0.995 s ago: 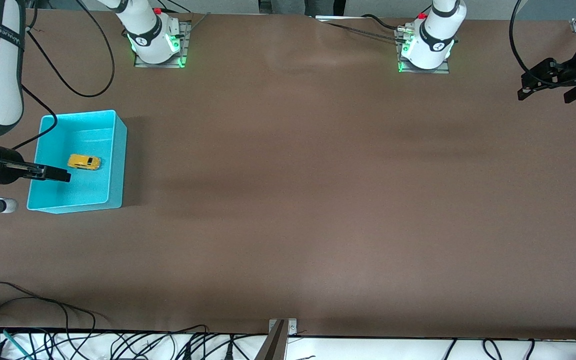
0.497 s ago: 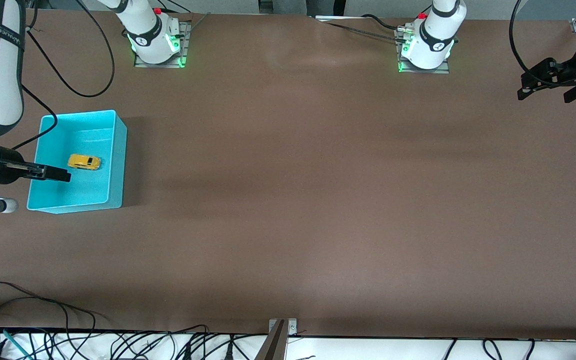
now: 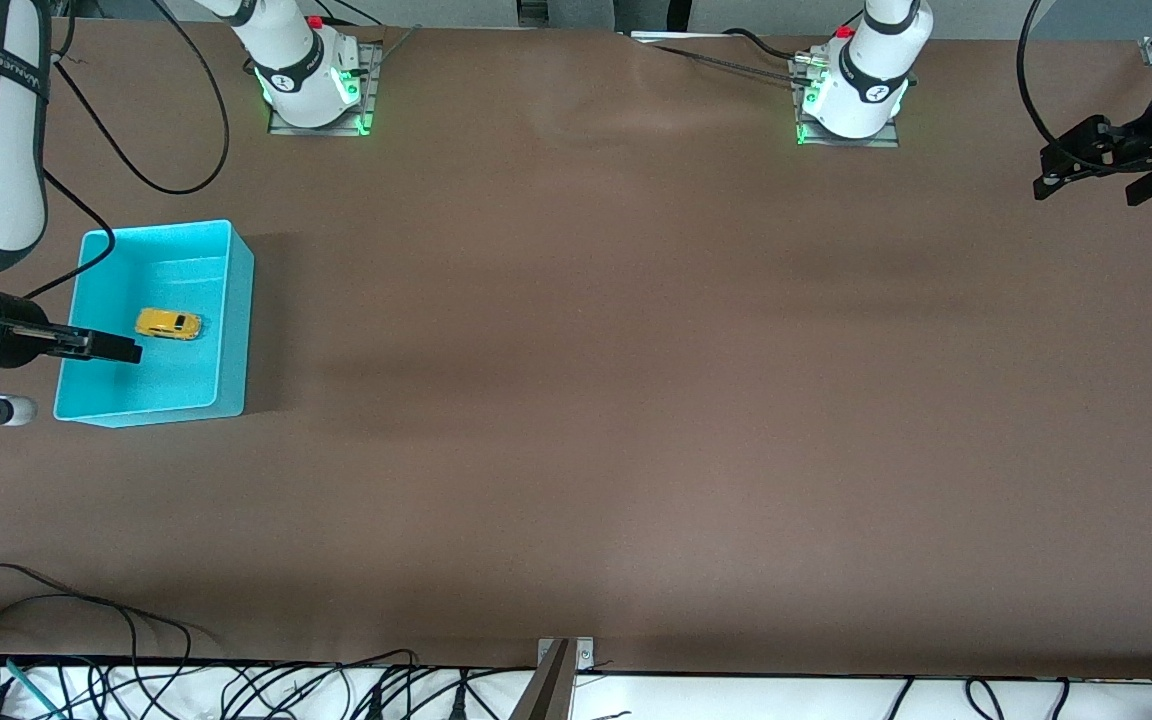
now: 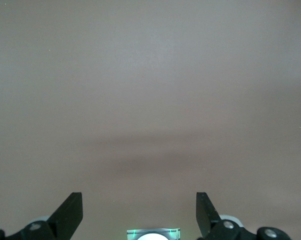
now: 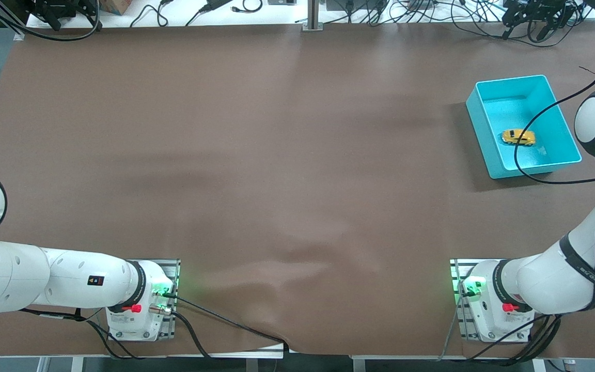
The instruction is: Wind up and store yellow beetle car
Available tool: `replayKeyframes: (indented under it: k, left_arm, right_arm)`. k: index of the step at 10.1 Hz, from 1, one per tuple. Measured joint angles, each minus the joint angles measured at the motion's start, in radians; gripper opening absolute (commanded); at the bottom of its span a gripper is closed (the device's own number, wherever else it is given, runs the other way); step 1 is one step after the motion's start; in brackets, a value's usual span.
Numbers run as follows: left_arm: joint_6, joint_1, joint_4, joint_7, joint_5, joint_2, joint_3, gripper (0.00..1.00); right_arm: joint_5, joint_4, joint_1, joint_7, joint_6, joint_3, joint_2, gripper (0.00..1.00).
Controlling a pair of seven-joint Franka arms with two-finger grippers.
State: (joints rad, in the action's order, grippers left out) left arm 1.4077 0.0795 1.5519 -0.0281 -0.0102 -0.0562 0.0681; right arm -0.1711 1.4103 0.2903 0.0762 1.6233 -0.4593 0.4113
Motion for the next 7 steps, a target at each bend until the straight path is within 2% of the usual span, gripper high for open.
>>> replayKeyframes:
  k: [7]
  left_arm:
    - [0.000, 0.003, 0.000, 0.000, 0.000, 0.000, -0.023, 1.00]
  right_arm:
    - [0.000, 0.000, 0.000, 0.001, -0.001, 0.000, 0.000, 1.00]
